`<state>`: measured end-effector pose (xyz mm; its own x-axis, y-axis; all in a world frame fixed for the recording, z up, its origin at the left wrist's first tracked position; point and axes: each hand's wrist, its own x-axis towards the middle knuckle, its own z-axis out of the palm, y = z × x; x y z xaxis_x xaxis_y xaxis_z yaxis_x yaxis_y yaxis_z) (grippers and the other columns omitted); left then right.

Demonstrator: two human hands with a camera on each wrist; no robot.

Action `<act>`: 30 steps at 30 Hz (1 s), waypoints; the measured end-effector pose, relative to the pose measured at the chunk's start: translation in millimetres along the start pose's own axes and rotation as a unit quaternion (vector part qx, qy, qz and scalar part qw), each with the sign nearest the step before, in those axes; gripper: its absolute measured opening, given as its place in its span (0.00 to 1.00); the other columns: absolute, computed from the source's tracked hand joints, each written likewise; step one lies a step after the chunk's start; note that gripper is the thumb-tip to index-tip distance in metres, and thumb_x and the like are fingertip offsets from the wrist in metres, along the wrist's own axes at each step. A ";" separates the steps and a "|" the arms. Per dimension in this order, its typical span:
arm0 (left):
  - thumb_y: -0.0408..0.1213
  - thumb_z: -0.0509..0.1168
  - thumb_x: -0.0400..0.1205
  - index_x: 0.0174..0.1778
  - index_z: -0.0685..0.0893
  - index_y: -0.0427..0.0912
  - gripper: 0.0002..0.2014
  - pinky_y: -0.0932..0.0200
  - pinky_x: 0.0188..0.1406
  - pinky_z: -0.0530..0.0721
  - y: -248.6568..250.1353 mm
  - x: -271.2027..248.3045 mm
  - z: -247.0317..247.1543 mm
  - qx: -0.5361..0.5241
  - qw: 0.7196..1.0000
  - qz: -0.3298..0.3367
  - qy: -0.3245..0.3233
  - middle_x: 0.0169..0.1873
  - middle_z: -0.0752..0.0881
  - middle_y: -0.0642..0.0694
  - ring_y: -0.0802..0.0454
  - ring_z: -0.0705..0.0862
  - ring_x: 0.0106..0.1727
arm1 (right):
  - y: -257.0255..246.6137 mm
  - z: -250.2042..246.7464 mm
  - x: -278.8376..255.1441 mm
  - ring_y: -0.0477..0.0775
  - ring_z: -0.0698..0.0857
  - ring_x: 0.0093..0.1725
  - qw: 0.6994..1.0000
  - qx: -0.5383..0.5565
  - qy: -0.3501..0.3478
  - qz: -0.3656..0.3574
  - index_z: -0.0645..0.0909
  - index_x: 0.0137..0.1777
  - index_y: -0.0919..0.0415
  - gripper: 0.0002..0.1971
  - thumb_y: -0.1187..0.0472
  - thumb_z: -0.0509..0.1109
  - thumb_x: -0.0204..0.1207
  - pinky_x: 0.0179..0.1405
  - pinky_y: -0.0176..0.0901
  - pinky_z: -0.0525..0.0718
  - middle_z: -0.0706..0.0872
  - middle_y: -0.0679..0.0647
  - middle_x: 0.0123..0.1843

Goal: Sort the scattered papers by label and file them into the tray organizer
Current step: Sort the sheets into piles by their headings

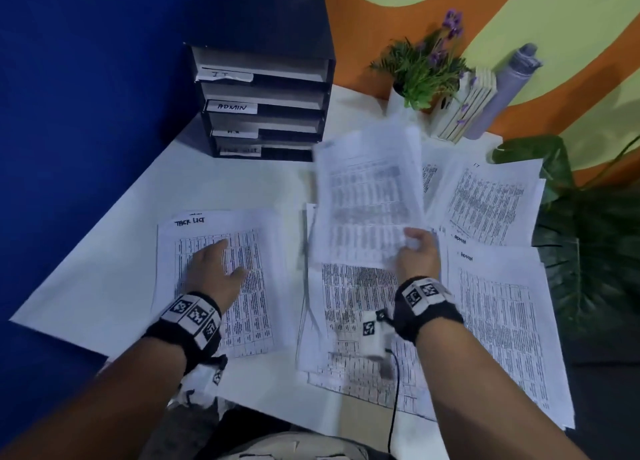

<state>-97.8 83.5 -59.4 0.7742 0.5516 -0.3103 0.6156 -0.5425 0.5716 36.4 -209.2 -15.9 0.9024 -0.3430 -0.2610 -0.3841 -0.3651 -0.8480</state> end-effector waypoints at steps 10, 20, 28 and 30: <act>0.47 0.72 0.74 0.82 0.58 0.53 0.42 0.34 0.76 0.65 -52.0 7.6 -6.5 0.142 0.971 -0.195 0.001 0.83 0.55 0.42 0.36 0.57 0.81 | -39.7 -12.8 85.7 0.55 0.85 0.52 0.993 -0.114 0.029 -0.027 0.69 0.78 0.57 0.27 0.74 0.57 0.80 0.40 0.27 0.77 0.71 0.58 0.78; 0.43 0.82 0.65 0.84 0.49 0.48 0.58 0.36 0.73 0.71 -60.1 4.7 -16.8 0.040 0.985 -0.163 0.026 0.79 0.65 0.38 0.35 0.68 0.77 | -41.1 36.9 46.5 0.58 0.79 0.67 0.954 -0.244 -0.084 -0.152 0.74 0.74 0.56 0.25 0.71 0.64 0.77 0.61 0.54 0.84 0.68 0.58 0.78; 0.39 0.61 0.84 0.68 0.76 0.43 0.16 0.49 0.60 0.81 -59.5 -3.1 -19.3 -0.038 0.994 -0.098 0.015 0.59 0.84 0.40 0.41 0.82 0.54 | 4.9 89.8 -65.2 0.55 0.85 0.61 0.900 -0.241 -0.342 -0.123 0.79 0.69 0.56 0.16 0.57 0.66 0.82 0.67 0.49 0.81 0.85 0.54 0.64; 0.37 0.65 0.83 0.63 0.80 0.41 0.13 0.57 0.52 0.78 -57.6 -5.7 -20.7 -0.061 0.995 -0.076 0.019 0.51 0.85 0.44 0.47 0.80 0.48 | 7.2 95.0 -76.4 0.55 0.83 0.63 0.896 -0.245 -0.351 -0.118 0.74 0.73 0.59 0.21 0.54 0.66 0.82 0.67 0.47 0.79 0.84 0.55 0.64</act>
<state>-140.7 124.8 -74.9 0.6667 0.6459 -0.3719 0.7003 -0.3719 0.6094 -16.8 -103.3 -45.9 0.8044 0.3598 -0.4727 -0.0508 -0.7512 -0.6581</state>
